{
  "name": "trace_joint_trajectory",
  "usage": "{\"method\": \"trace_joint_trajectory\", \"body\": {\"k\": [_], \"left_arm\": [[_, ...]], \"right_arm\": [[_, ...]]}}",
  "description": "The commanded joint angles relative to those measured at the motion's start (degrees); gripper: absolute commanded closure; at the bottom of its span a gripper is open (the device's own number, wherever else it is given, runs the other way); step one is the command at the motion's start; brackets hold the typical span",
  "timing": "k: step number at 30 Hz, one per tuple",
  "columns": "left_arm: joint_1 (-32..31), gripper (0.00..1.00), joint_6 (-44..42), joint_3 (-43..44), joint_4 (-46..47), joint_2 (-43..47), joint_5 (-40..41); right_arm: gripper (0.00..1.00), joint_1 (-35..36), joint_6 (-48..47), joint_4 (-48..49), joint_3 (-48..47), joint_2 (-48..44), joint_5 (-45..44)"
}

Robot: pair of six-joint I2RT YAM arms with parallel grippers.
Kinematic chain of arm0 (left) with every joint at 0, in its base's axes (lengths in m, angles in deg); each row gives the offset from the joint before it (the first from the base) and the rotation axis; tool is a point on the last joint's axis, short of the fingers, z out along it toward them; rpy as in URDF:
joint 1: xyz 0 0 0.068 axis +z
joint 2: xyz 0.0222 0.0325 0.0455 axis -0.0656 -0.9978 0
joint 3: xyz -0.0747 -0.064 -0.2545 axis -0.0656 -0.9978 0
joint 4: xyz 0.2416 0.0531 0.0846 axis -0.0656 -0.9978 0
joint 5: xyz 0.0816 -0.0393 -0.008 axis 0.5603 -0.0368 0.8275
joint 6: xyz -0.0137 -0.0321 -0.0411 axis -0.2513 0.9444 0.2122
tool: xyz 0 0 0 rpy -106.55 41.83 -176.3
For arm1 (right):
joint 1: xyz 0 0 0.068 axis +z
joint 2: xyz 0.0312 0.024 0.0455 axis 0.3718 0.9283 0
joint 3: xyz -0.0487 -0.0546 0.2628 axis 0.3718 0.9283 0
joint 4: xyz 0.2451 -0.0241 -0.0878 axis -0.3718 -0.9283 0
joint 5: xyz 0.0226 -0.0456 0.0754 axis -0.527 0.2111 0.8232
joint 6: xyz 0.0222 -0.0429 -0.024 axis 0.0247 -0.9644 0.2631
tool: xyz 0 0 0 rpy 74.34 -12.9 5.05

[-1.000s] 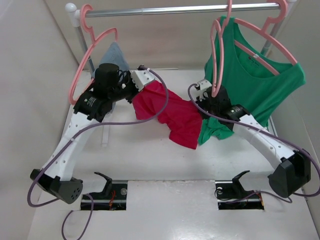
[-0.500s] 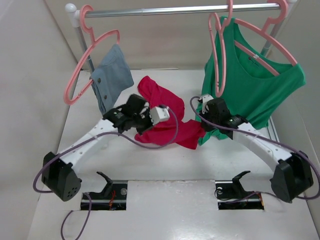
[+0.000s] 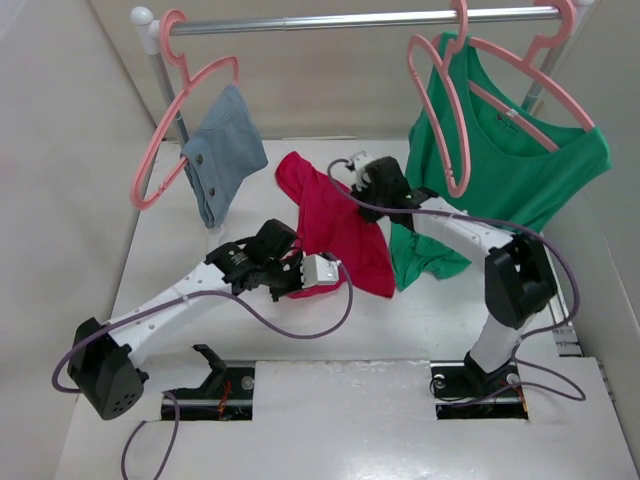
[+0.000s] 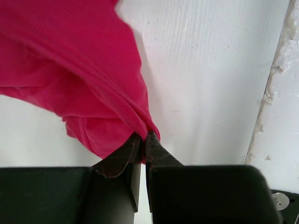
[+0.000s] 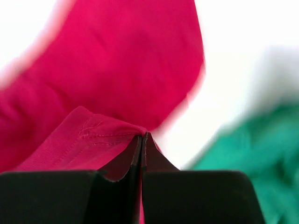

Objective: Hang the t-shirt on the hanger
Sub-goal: Move the tshirt to the center of the board

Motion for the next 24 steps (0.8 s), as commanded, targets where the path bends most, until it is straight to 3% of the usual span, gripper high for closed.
{"method": "trace_joint_trajectory", "body": {"k": [1,6,10,21,24], "left_arm": [[0.40,1.00,-1.51,-1.32,-1.43,4.34,-0.81],[1.63,1.00,-1.51,-1.93,-2.13,8.39,-3.90],[1.63,1.00,-0.98,-2.55,-2.13,10.85,-4.42],[1.63,1.00,-1.07,-4.21,0.32,11.48,-1.79],[1.63,1.00,2.35,-5.01,3.56,10.16,2.60]], "right_arm": [[1.00,6.15,-7.10,4.11,-14.01,3.15,0.38],[1.00,10.65,-11.52,10.42,-18.19,2.48,7.05],[1.00,10.66,-9.41,18.86,-10.39,-2.89,6.63],[1.00,-3.57,5.52,19.84,9.04,0.00,4.17],[0.64,-4.81,8.17,16.16,10.81,-2.28,1.27]]}}
